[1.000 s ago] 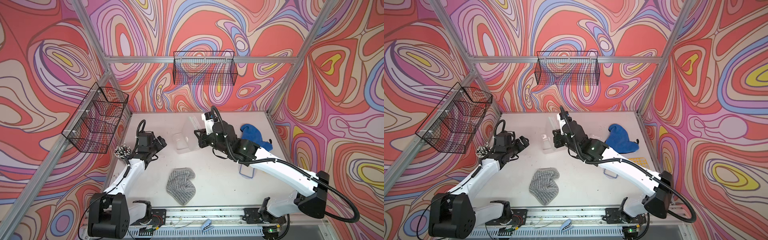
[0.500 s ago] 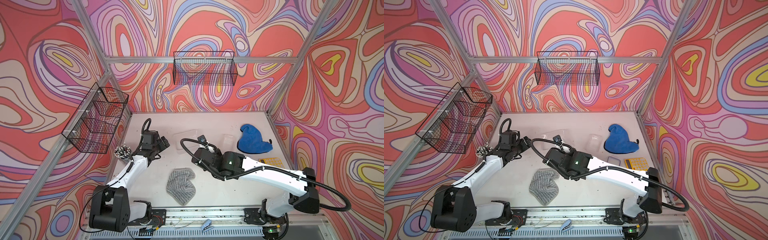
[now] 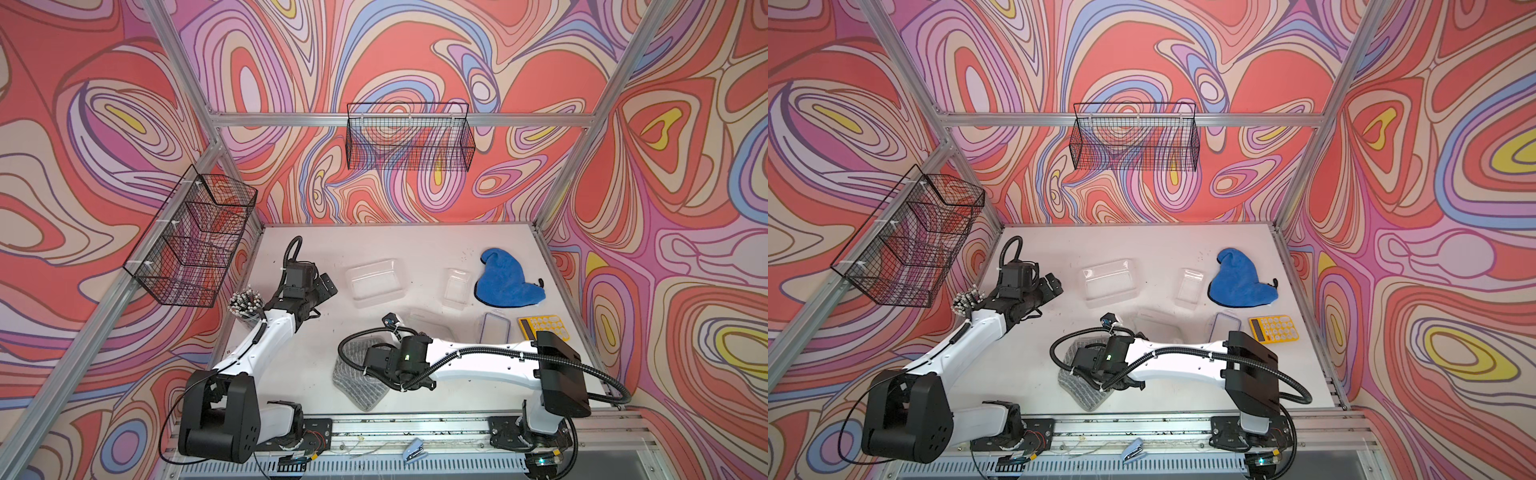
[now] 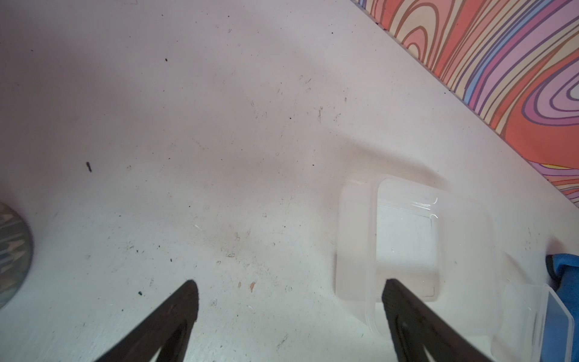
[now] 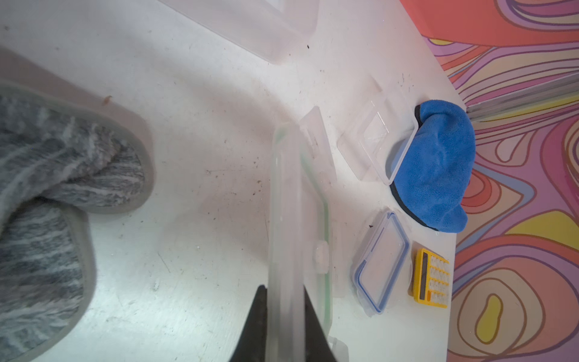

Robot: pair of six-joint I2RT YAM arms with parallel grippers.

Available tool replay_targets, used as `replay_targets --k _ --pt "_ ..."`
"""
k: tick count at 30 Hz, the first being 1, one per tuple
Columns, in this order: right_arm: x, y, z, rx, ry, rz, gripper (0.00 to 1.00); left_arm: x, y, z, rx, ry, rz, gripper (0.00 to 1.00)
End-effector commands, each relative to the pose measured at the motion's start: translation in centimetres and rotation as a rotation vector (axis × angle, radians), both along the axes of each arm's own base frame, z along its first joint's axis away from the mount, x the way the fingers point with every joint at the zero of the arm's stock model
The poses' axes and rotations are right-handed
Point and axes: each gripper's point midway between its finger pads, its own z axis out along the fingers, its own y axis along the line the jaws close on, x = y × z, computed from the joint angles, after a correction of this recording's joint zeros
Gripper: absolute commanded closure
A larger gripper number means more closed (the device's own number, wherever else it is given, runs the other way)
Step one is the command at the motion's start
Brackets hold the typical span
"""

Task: Wipe the insides of the lunch boxes
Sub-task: Place the lid at the center of the board.

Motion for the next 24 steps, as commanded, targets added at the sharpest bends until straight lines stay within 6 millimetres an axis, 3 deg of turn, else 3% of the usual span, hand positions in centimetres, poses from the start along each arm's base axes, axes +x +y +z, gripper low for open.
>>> replay_targets --k 1,5,10,12,17,24 --pt "-1.0 -1.4 -2.4 -0.039 0.033 -0.079 1.0 -0.2 0.4 0.5 0.026 0.004 0.006 0.05" --pt "-1.4 -1.4 -4.0 -0.048 0.052 -0.095 1.0 -0.2 0.3 0.2 0.023 0.01 0.001 0.05" --pt "-1.6 -0.1 -4.7 0.007 0.075 -0.074 0.8 -0.3 0.4 0.0 0.028 0.018 0.004 0.05" --pt "-1.6 0.4 -4.6 0.029 0.083 -0.062 0.68 -0.3 0.5 0.1 0.033 0.017 0.007 0.04" --pt "-1.8 1.6 -4.4 0.068 0.109 0.008 0.48 -0.5 0.7 0.3 0.044 0.016 0.011 0.04" --pt "-1.7 4.9 -2.1 0.156 0.116 0.223 0.39 -0.9 0.8 0.3 0.046 0.014 0.015 0.03"
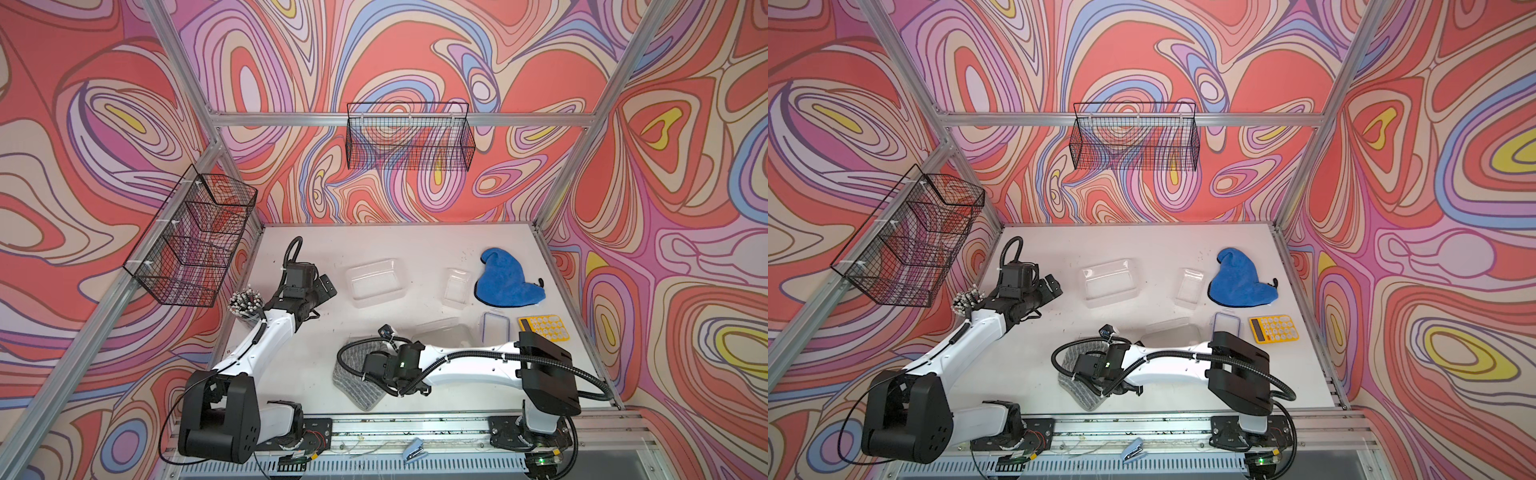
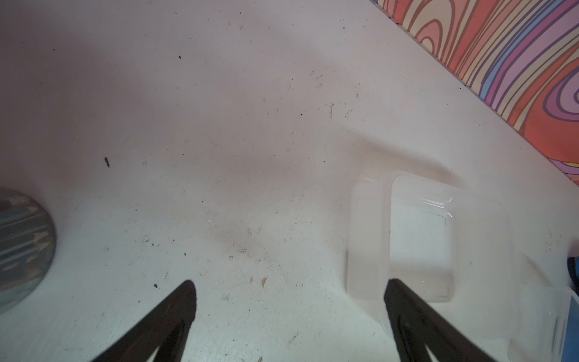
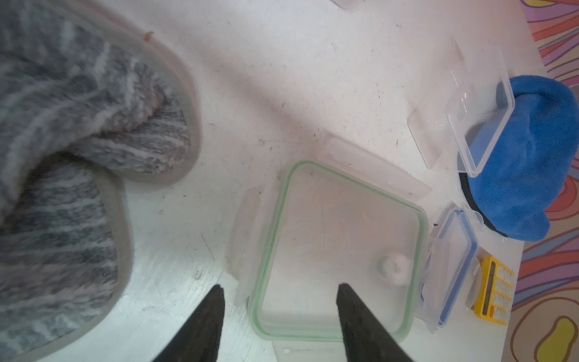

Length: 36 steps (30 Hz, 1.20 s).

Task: Wipe the insides of the lunch boxes
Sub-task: Place the lid at the center of the board, then pick up the cleaning item at the center of the board.

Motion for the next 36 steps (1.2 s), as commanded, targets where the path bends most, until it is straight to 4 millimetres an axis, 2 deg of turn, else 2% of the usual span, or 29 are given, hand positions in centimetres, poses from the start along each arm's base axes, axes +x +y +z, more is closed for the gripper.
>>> replay_targets --k 1,6,9,12,19,28,36 --pt "-0.1 3.0 2.3 0.106 -0.014 0.16 0.38 -0.5 0.4 0.4 0.021 -0.004 0.006 0.03" --pt "-1.3 7.3 2.5 0.156 0.035 0.432 0.37 -0.6 0.3 0.3 0.02 -0.001 0.004 0.03" --pt "-2.2 9.2 1.9 0.14 0.078 0.579 0.36 -0.6 0.3 0.2 0.017 0.002 -0.001 0.03" --pt "-3.1 10.8 0.5 0.116 0.127 0.685 0.36 -0.7 0.3 0.1 0.017 0.003 -0.001 0.02" --pt "-4.2 12.8 -1.1 0.136 0.194 0.821 0.35 -1.3 0.6 0.0 0.002 0.002 0.006 0.02" --pt "-2.3 14.4 -3.0 0.178 0.241 0.88 0.35 -1.4 0.5 0.0 -0.005 0.0 -0.003 0.02" --pt "-2.7 16.0 -5.4 0.2 0.361 0.959 0.36 -1.9 1.0 -0.4 -0.005 0.009 0.009 0.01"
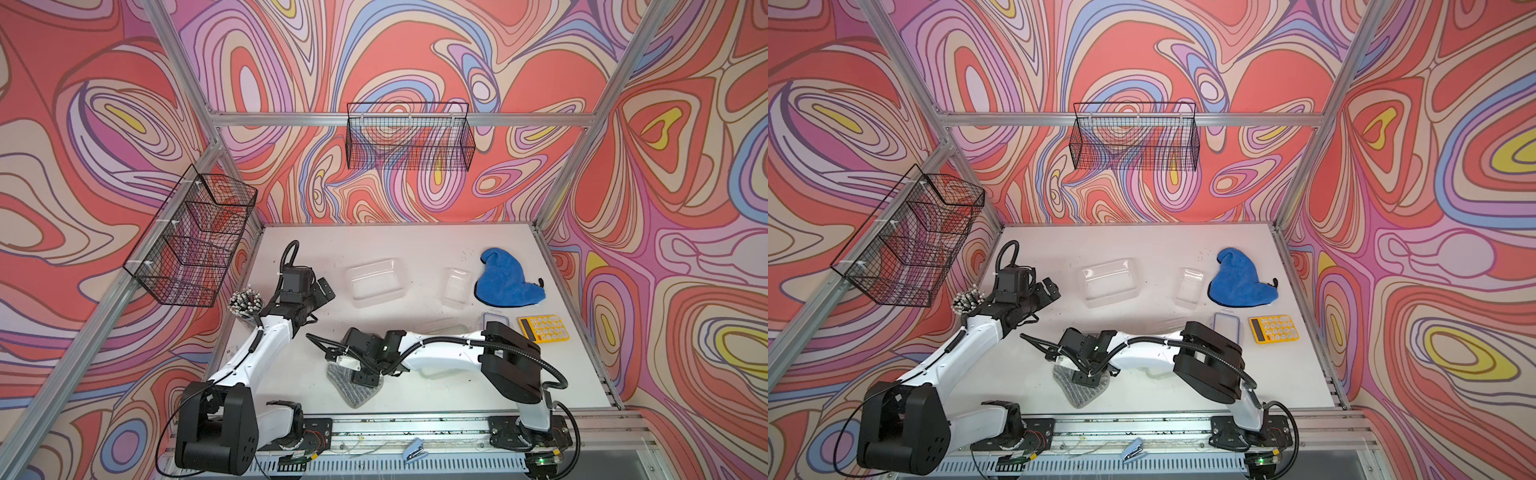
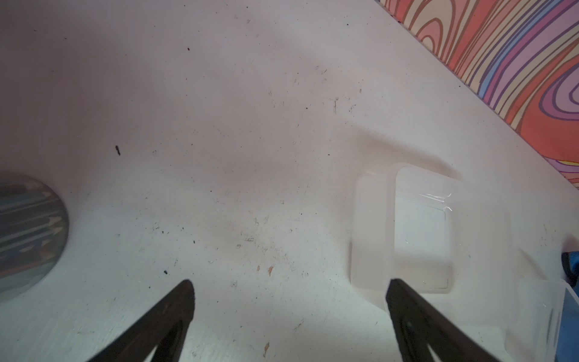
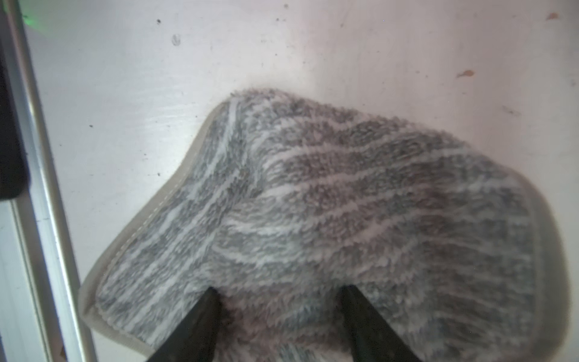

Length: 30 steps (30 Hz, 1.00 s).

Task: Wipe the insides of the lunch boxes
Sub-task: Pick up the cleaning item at the center of the board.

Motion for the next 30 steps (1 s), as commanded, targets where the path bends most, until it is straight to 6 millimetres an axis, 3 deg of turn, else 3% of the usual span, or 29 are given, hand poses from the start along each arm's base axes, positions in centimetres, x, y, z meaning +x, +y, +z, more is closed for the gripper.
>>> replay_targets --k 1,9,14,17,20,30 --pt "-0.9 1.3 -1.1 0.012 0.066 0.087 0.37 -0.7 0.5 -0.3 0.006 0.009 0.003 0.01" --pt "-1.2 0.5 -4.2 -0.056 0.12 0.097 0.47 -0.7 0.9 -0.1 0.006 0.003 0.01 0.01" --pt "-1.1 -1.0 -6.1 -0.11 0.132 0.065 0.72 -0.9 1.2 -0.1 0.007 0.002 0.024 0.0" --pt "-0.8 -1.4 -6.0 -0.094 0.149 0.034 0.83 -1.0 1.7 -0.1 0.008 -0.002 0.042 0.0" --pt "0.3 -1.5 -4.9 -0.04 0.139 -0.022 0.99 -1.2 2.1 0.1 0.008 -0.009 0.053 0.0" --pt "3.4 0.0 4.0 0.237 0.035 -0.127 1.0 -1.7 2.3 0.1 0.008 0.01 0.048 0.0"
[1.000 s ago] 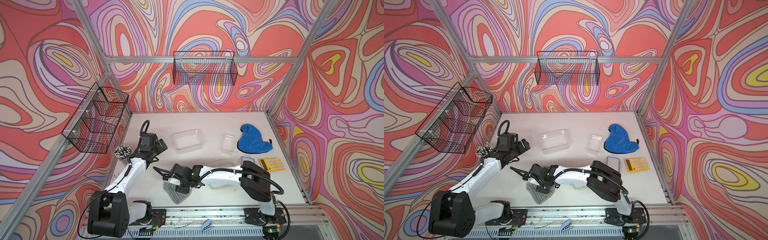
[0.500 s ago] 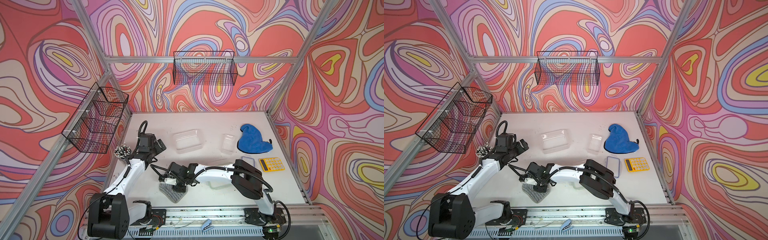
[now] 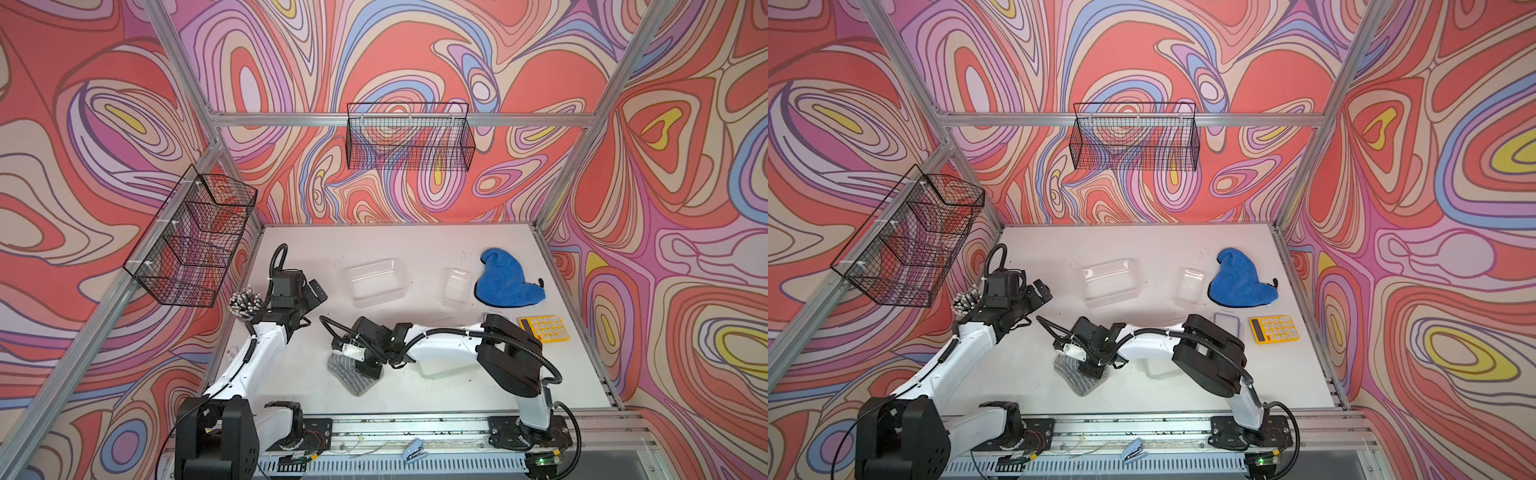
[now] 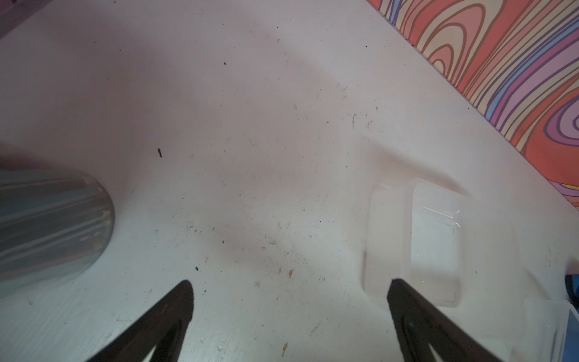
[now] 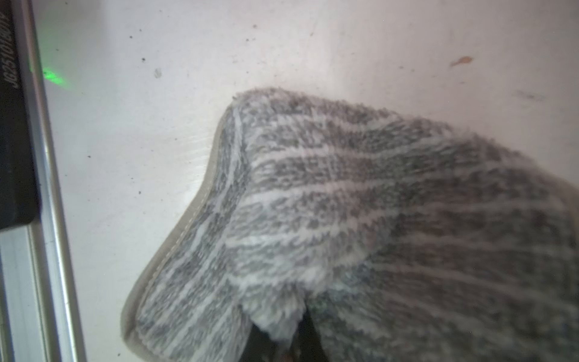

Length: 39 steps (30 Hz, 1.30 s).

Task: Wipe the insides of the lunch boxes
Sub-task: Pick up the cleaning item at the center of the board, then pick up the lunch box from the center of the board.

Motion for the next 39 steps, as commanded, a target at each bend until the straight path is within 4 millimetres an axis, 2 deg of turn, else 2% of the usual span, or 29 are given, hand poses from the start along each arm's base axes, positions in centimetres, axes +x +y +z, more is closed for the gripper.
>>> replay_targets --k 1,5,9,15,18,21,24,27,39 --pt "1.8 0.6 5.3 0.139 -0.085 -0.062 1.0 -0.7 0.0 -0.3 0.004 0.026 -0.017 0.0" --pt "4.0 -0.7 10.3 0.252 -0.163 -0.144 1.0 -0.4 -0.7 -0.5 -0.018 0.031 -0.05 0.04" --pt "7.1 -3.4 14.7 0.33 -0.251 -0.258 1.0 0.2 -2.4 -0.9 -0.043 0.044 -0.104 0.08" --pt "11.6 -7.7 18.3 0.352 -0.351 -0.422 1.0 2.1 -6.9 -1.1 0.011 0.07 -0.237 0.09" --pt "13.0 -9.4 19.0 0.351 -0.369 -0.484 1.0 3.6 -9.0 -1.5 0.002 0.071 -0.294 0.13" --pt "14.3 -11.2 18.8 0.317 -0.39 -0.553 1.0 4.7 -10.3 -2.4 -0.002 0.112 -0.322 0.18" --pt "15.4 -12.9 18.5 0.281 -0.404 -0.626 1.0 5.7 -11.3 -3.1 -0.016 0.135 -0.349 0.25" --pt "16.1 -13.9 18.0 0.235 -0.416 -0.662 1.0 6.1 -11.5 -4.2 -0.004 0.186 -0.35 0.32" --pt "18.0 -13.3 16.8 0.137 -0.403 -0.686 1.0 6.0 -11.6 -5.9 0.064 0.264 -0.398 0.53"
